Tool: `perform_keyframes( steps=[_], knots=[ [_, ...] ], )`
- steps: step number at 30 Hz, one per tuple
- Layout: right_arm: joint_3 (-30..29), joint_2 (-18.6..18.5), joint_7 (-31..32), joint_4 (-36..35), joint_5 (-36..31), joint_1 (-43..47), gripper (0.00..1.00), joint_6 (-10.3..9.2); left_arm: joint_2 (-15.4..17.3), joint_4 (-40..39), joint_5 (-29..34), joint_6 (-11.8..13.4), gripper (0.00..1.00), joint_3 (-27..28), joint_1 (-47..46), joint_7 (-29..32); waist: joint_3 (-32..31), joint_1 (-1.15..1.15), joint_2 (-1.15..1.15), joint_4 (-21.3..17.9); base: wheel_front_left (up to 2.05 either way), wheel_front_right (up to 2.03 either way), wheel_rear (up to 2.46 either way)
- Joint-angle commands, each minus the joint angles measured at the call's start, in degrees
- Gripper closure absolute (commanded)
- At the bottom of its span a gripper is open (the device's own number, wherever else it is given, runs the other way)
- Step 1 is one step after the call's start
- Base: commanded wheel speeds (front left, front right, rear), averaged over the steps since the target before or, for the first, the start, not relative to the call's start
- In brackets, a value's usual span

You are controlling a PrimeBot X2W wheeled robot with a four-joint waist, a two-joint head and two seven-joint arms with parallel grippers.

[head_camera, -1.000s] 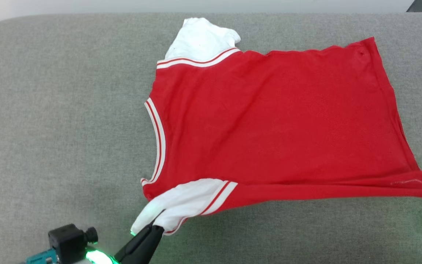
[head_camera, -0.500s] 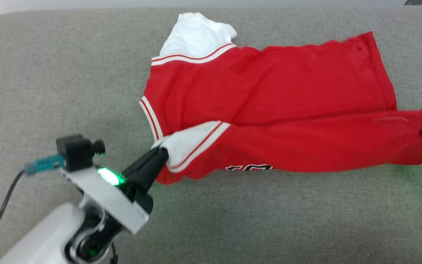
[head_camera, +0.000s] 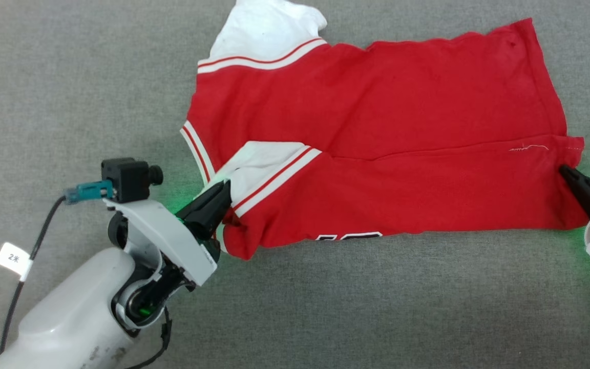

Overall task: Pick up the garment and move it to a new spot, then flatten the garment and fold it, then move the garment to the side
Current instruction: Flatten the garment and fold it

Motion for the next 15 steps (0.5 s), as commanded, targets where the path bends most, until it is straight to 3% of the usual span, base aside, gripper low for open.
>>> perform_keyframes(
  steps=[1,4,5,7,9,10,15],
  knots=[
    [0.79,0.25,-0.29,0.65,-0.58,-0.81,1.0,-0.09,-0.11,0.94,-0.13,-0.21,1.0,-0.97,-1.14,-0.28,0.75,0.0,0.0,-0.15,0.0,0.0,0.0],
    [1.72,0.42,-0.84,1.59,-0.85,-1.84,1.0,-0.09,0.24,2.68,0.02,-0.22,1.0,-2.55,-2.45,-0.87,0.86,0.0,0.0,-0.22,0.0,0.0,0.0],
    [2.04,0.43,-1.15,1.88,-0.99,-2.11,1.0,-0.09,0.4,3.32,0.27,-0.22,0.76,-3.11,-2.88,-1.15,0.74,0.0,0.0,-0.21,0.0,0.0,0.0],
    [2.67,-0.07,-2.12,2.39,-1.84,-2.35,0.99,-0.09,0.92,4.36,0.98,-0.22,0.0,-4.5,-3.81,-1.24,0.15,0.0,0.0,-0.09,0.0,0.0,0.0],
    [3.04,-0.6,-3.24,3.04,-2.95,-2.21,0.53,-0.09,1.58,5.24,1.66,-0.21,0.0,-5.64,-4.91,-1.39,-0.87,0.0,0.0,0.1,0.0,0.0,0.0],
    [2.95,-0.69,-3.99,3.33,-3.43,-2.07,0.0,-0.09,1.99,5.47,2.2,-0.21,0.0,-6.35,-5.43,-1.09,-1.49,0.0,0.0,0.18,0.0,0.0,0.0],
    [2.42,-1.06,-6.45,3.53,-5.29,-0.84,0.0,-0.09,5.5,6.95,4.81,-0.07,0.0,-8.79,-7.93,1.79,-5.13,0.0,0.0,0.74,0.0,0.0,0.0]
  ],
)
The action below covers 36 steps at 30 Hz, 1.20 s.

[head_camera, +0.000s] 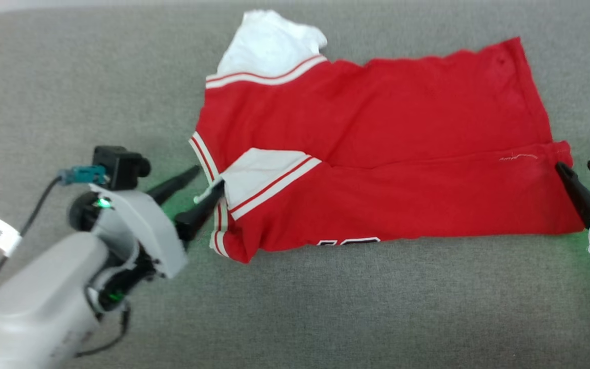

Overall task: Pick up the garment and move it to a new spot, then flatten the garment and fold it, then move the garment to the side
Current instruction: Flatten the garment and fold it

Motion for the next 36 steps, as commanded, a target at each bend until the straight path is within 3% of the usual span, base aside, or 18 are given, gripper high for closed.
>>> perform_keyframes(
  steps=[1,6,13,18,24,33,34,35,36],
  knots=[
    [-0.45,0.01,-0.61,-0.41,-0.4,1.05,0.0,-0.09,1.44,0.31,1.49,0.69,0.0,-0.31,-1.46,0.92,-2.98,0.0,0.0,0.63,0.0,0.0,0.0],
    [-2.17,0.04,-1.17,-1.96,-0.79,2.72,0.0,-0.09,4.54,-3.97,1.78,5.01,0.0,-0.84,-3.07,6.83,-5.53,0.0,0.0,1.33,0.0,0.0,0.0],
    [-3.33,1.27,0.14,-3.78,-1.51,3.44,0.0,-0.09,8.35,-16.54,-6.48,11.31,0.0,-4.06,-0.64,24.88,-6.17,0.0,0.0,0.57,0.0,0.0,0.0],
    [-3.83,1.86,0.91,-5.16,-1.53,3.45,0.0,-0.09,8.09,-19.03,-9.58,14.39,0.0,-5.16,0.49,29.6,-5.25,0.0,0.0,-0.95,0.0,0.0,0.0],
    [-4.33,2.02,1.55,-6.1,-1.83,2.81,0.0,-0.09,6.39,-14.13,-10.45,14.65,0.0,-5.03,0.22,29.82,-4.08,0.0,0.0,-2.79,0.0,0.0,0.0],
    [-4.88,1.6,2.6,-7.21,-1.89,2.23,0.0,-0.09,3.47,-3.56,-12.68,11.93,0.0,-5.76,0.82,31.58,-2.44,0.0,0.0,-5.08,0.0,0.0,0.0],
    [-4.87,1.43,2.7,-7.29,-1.89,2.31,0.0,-0.09,3.14,-2.99,-12.9,11.41,0.05,-5.79,0.95,31.69,-2.39,0.0,0.0,-5.14,0.0,0.0,0.0],
    [-4.88,1.19,3.01,-7.41,-1.97,2.39,0.0,-0.09,2.76,-2.55,-13.07,11.03,0.27,-5.83,0.96,31.86,-2.37,0.0,0.0,-5.15,0.0,0.0,0.0],
    [-4.82,0.96,3.23,-7.61,-2.05,2.42,0.0,-0.09,2.46,-2.3,-13.34,10.52,0.63,-5.87,0.9,32.06,-2.35,0.0,0.0,-5.14,0.0,0.0,0.0]
  ],
)
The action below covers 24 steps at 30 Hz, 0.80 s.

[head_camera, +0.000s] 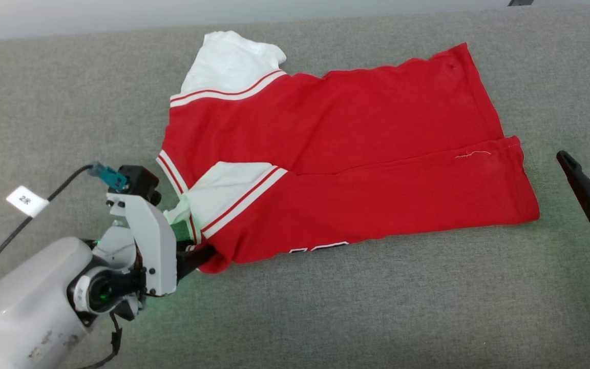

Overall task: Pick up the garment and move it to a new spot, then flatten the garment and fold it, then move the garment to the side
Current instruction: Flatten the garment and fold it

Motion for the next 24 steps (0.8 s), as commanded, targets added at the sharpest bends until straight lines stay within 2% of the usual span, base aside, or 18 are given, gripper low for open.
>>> perform_keyframes(
  steps=[1,2,5,15,18,24],
  knots=[
    [0.04,-0.44,0.4,-0.4,-0.19,-0.14,0.0,-0.09,-1.91,0.99,-0.31,-0.18,0.88,-1.38,1.41,0.54,0.07,0.0,0.0,0.02,0.0,0.0,0.0],
    [0.28,-0.77,0.85,-0.6,-0.27,-0.36,0.0,-0.09,-2.15,1.15,-0.36,-0.48,1.0,-1.37,1.42,0.57,0.11,0.0,0.0,0.09,0.0,0.0,0.0],
    [2.34,-2.48,4.3,-1.54,-0.74,-1.09,0.0,-0.09,-2.64,1.29,-0.42,-1.14,1.0,-1.21,1.2,0.33,0.25,0.0,0.0,0.35,0.0,0.0,0.0],
    [13.5,-10.07,23.88,-2.54,0.24,-6.28,0.0,-0.09,-4.14,1.19,1.28,-2.41,1.0,-0.85,-0.63,-1.48,1.43,0.0,0.0,2.1,0.0,0.0,0.0],
    [15.07,-10.67,27.77,-0.11,0.1,-8.42,0.0,-0.09,-4.78,0.82,1.95,-2.64,1.0,-1.15,-1.05,-1.9,1.92,0.0,0.0,2.78,0.0,0.0,0.0],
    [18.64,-8.66,31.63,5.71,-0.02,-11.23,0.0,-0.09,-6.05,1.25,2.65,-3.41,1.0,-1.04,-1.24,-3.42,2.43,0.0,0.0,3.57,0.0,0.0,0.0]
  ],
)
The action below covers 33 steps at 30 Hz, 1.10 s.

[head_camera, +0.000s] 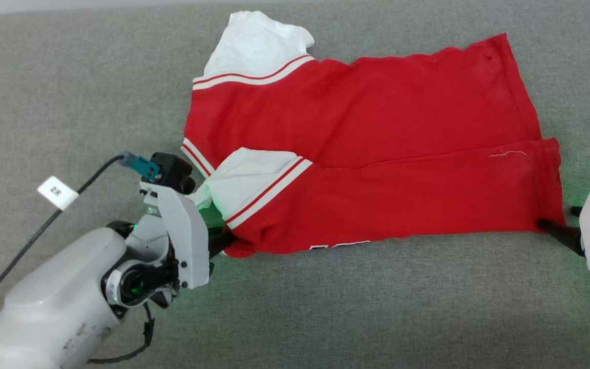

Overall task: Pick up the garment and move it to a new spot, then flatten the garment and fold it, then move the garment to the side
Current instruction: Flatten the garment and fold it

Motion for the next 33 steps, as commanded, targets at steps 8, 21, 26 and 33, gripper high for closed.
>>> perform_keyframes(
  steps=[8,21,26,33],
  knots=[
    [3.55,1.35,-3.25,3.16,1.23,-0.52,1.0,-0.09,-1.91,1.62,0.67,-1.63,1.0,-0.99,2.0,-1.72,-1.44,0.0,0.0,0.54,0.0,0.0,0.0],
    [3.36,-4.64,-6.2,-3.66,6.39,7.33,1.0,-0.09,5.15,-6.12,0.83,-0.7,1.0,-0.01,7.11,-5.04,-3.56,0.0,0.0,0.95,0.0,0.0,0.0],
    [1.65,-7.18,-6.73,-7.46,6.77,12.48,1.0,-0.09,8.64,-12.4,0.67,1.49,1.0,0.14,10.43,-6.64,-3.72,0.0,0.0,1.2,0.0,0.0,0.0],
    [-2.62,-6.8,-11.06,-10.97,3.65,17.3,0.02,-0.09,10.63,-17.37,1.51,5.03,0.16,1.42,14.41,-12.33,-4.38,0.0,0.0,1.15,0.0,0.0,0.0]
  ],
)
